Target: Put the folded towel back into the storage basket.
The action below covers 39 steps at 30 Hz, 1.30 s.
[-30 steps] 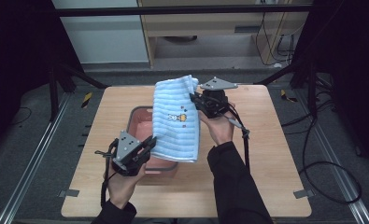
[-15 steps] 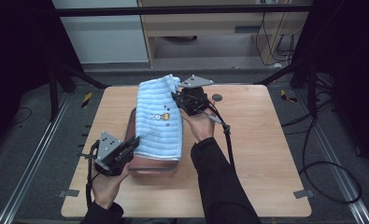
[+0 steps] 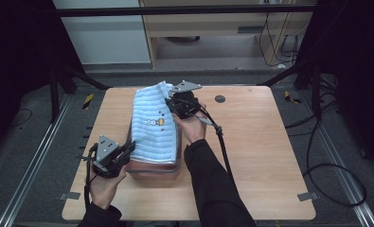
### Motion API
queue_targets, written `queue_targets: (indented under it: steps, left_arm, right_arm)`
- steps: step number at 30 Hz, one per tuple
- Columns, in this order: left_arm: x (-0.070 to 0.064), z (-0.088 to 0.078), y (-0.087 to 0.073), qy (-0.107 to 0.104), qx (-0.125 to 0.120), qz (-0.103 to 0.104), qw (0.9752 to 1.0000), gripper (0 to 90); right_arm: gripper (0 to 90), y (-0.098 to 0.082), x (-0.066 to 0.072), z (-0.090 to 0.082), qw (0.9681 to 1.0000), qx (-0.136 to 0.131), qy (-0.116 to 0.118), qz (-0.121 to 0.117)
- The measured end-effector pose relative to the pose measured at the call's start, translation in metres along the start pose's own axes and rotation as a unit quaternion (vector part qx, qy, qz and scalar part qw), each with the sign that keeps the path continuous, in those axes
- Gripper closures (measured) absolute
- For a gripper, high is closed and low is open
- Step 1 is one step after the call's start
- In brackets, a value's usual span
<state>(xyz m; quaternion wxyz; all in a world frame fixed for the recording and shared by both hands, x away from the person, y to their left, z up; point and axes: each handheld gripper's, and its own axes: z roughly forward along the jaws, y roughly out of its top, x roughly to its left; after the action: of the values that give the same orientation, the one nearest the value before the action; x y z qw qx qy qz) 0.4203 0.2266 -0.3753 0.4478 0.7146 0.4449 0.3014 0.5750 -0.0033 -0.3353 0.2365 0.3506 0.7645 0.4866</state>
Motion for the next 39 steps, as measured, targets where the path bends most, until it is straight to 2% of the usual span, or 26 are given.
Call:
queue_targets:
  steps: [8, 10, 11, 12, 14, 39]
  left_arm:
    - [0.005, 0.008, -0.009, 0.009, 0.014, 0.004, 0.9998, 85.2]
    - [0.005, 0.009, -0.012, 0.007, 0.021, 0.0, 0.9998, 85.2]
    - [0.007, 0.01, -0.012, 0.015, 0.015, 0.011, 0.9997, 85.2]
    - [0.007, 0.01, -0.013, 0.016, 0.018, 0.011, 0.9997, 85.1]
    - [0.006, 0.011, -0.016, 0.012, 0.024, 0.003, 0.9996, 85.2]
    - [0.002, 0.027, -0.038, 0.015, 0.072, 0.012, 0.9972, 84.8]
  right_arm:
    - [84.4, -0.01, -0.001, 0.011, 0.9999, 0.013, 0.002, 0.003]
    - [84.4, -0.013, -0.001, 0.013, 0.9999, 0.016, 0.003, 0.005]
    - [84.4, -0.013, -0.001, 0.013, 0.9999, 0.016, 0.003, 0.005]
    - [84.3, -0.015, -0.001, 0.015, 0.9998, 0.02, 0.003, 0.006]
    - [84.3, -0.017, -0.001, 0.016, 0.9998, 0.021, 0.004, 0.004]
    - [84.0, -0.047, 0.001, 0.035, 0.9981, 0.06, 0.009, 0.007]
